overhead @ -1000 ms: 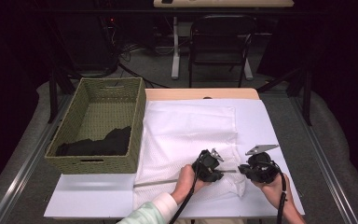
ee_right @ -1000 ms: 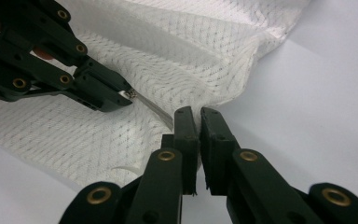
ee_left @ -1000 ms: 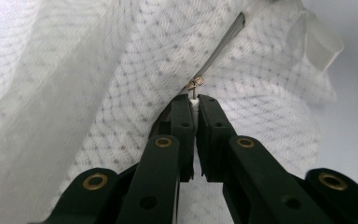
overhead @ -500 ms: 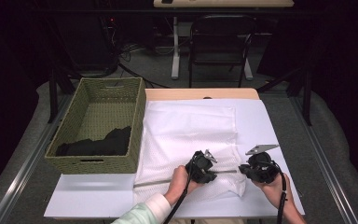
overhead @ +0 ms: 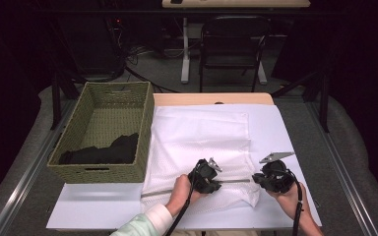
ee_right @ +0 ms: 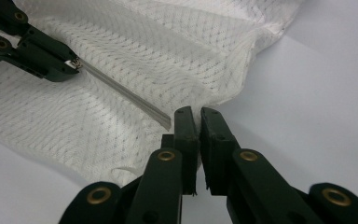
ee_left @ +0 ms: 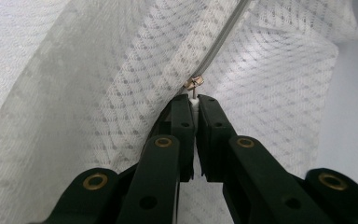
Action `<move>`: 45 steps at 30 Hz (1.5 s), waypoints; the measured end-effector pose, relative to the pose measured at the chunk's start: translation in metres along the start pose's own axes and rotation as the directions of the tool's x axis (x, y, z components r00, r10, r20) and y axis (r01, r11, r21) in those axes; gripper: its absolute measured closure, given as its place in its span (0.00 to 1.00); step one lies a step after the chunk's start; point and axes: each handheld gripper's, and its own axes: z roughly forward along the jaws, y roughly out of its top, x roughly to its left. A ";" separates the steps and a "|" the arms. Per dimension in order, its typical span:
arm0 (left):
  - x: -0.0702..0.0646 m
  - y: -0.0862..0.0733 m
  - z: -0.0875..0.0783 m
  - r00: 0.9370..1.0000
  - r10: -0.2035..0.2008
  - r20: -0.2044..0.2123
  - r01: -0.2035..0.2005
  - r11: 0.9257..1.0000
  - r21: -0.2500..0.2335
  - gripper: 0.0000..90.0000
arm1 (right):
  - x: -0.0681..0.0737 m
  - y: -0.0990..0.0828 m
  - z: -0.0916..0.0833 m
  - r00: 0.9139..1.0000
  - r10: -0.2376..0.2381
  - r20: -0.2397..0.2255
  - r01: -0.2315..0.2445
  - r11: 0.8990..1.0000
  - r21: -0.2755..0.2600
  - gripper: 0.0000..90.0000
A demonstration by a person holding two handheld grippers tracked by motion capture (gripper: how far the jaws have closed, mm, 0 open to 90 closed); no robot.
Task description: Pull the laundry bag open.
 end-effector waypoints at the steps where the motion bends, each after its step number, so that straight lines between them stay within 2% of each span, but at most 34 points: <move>1: 0.000 -0.001 -0.001 1.000 0.001 -0.004 -0.001 1.000 0.004 0.96 | 0.000 0.000 0.000 1.000 0.000 0.001 0.000 1.000 -0.002 0.95; 10: 0.006 -0.010 -0.010 1.000 0.006 -0.012 -0.005 1.000 0.024 0.96 | -0.001 0.000 0.000 1.000 0.000 0.007 0.000 1.000 -0.001 0.95; 11: 0.006 -0.011 -0.010 1.000 -0.005 -0.012 0.005 1.000 0.014 0.96 | -0.001 0.000 0.000 1.000 0.000 0.007 0.000 1.000 -0.001 0.95; 12: 0.007 -0.012 -0.012 1.000 -0.001 -0.014 0.001 1.000 0.026 0.96 | -0.001 0.000 0.000 1.000 0.000 0.007 0.000 1.000 0.000 0.95; 16: 0.010 -0.020 -0.018 1.000 -0.006 -0.017 0.007 1.000 0.024 0.96 | 0.000 0.000 0.000 1.000 -0.001 0.012 0.001 1.000 0.004 0.95; 25: 0.017 -0.033 -0.027 0.999 -0.044 -0.020 0.044 0.999 0.013 0.96 | 0.000 0.000 0.002 1.000 -0.004 0.009 0.004 1.000 0.012 0.95; 29: 0.019 -0.039 -0.029 0.998 -0.061 -0.011 0.060 0.998 -0.012 0.96 | 0.000 0.000 0.004 1.000 -0.008 0.010 0.008 1.000 0.021 0.95; 33: 0.019 -0.040 -0.030 0.998 -0.062 -0.007 0.062 0.998 -0.018 0.96 | 0.000 0.000 0.005 1.000 -0.010 0.013 0.010 1.000 0.026 0.95; 40: 0.019 -0.041 -0.034 0.998 -0.063 -0.022 0.062 0.998 -0.022 0.96 | 0.001 0.000 0.005 1.000 -0.004 0.017 0.004 0.999 0.032 0.95; 41: 0.021 -0.043 -0.037 0.997 -0.071 -0.030 0.070 0.997 -0.033 0.96 | 0.000 0.000 0.005 1.000 -0.002 0.019 0.002 0.999 0.032 0.95; 45: 0.024 -0.048 -0.041 0.996 -0.080 -0.039 0.079 0.997 -0.025 0.96 | 0.000 0.000 0.006 1.000 -0.003 0.025 0.002 0.999 0.034 0.95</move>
